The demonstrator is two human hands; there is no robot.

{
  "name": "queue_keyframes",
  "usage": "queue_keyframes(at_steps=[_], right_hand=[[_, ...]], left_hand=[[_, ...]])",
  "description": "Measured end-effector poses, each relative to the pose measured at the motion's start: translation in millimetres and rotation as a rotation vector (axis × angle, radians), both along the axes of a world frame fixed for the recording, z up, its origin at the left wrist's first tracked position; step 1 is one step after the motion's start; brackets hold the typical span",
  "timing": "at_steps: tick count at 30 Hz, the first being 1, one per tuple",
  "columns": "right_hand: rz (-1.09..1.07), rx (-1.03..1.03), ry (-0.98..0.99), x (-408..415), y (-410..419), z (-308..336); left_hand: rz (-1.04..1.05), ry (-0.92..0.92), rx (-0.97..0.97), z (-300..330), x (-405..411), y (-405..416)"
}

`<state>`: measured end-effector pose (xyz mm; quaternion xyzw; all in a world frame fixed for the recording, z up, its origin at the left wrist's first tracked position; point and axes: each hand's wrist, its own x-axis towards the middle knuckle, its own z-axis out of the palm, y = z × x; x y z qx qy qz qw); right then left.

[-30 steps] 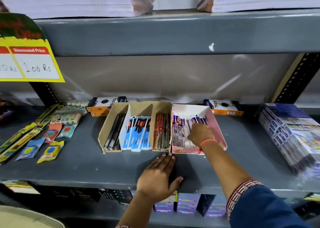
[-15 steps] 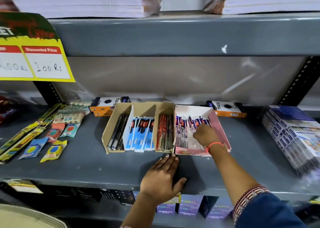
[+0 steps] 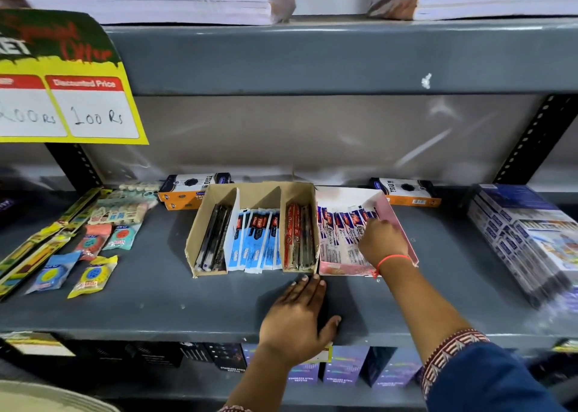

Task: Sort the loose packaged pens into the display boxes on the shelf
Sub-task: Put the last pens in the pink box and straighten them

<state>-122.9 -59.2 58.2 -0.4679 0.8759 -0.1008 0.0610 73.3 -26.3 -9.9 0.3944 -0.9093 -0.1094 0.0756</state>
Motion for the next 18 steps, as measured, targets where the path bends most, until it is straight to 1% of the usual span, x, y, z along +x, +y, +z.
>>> queue_keyframes(at_steps=[4,6,9,11,14,16,18], right_hand=[[0.029,0.086,-0.040,2.3,-3.3,-3.3],[0.022,0.079,-0.050,3.6,-2.8,-0.3],[-0.043,0.042,0.008,2.8,3.0,-0.3],[-0.061,0.092,0.010,4.0,7.5,0.3],[-0.016,0.144,-0.032,5.6,11.7,-1.5],[-0.018,0.099,-0.068,4.2,14.1,-1.7],[-0.039,0.012,-0.090,4.4,21.4,2.1]], left_hand=[[-0.004,-0.001,-0.016,3.2,-0.4,0.0],[-0.002,-0.008,-0.030,3.2,0.0,0.5],[0.005,-0.012,-0.046,2.9,0.6,0.3],[-0.005,-0.020,-0.035,2.1,1.3,0.0],[-0.019,-0.025,-0.039,3.6,1.1,-0.3],[-0.008,0.005,-0.042,4.0,1.0,0.4],[-0.054,0.025,-0.015,4.9,0.4,2.6]])
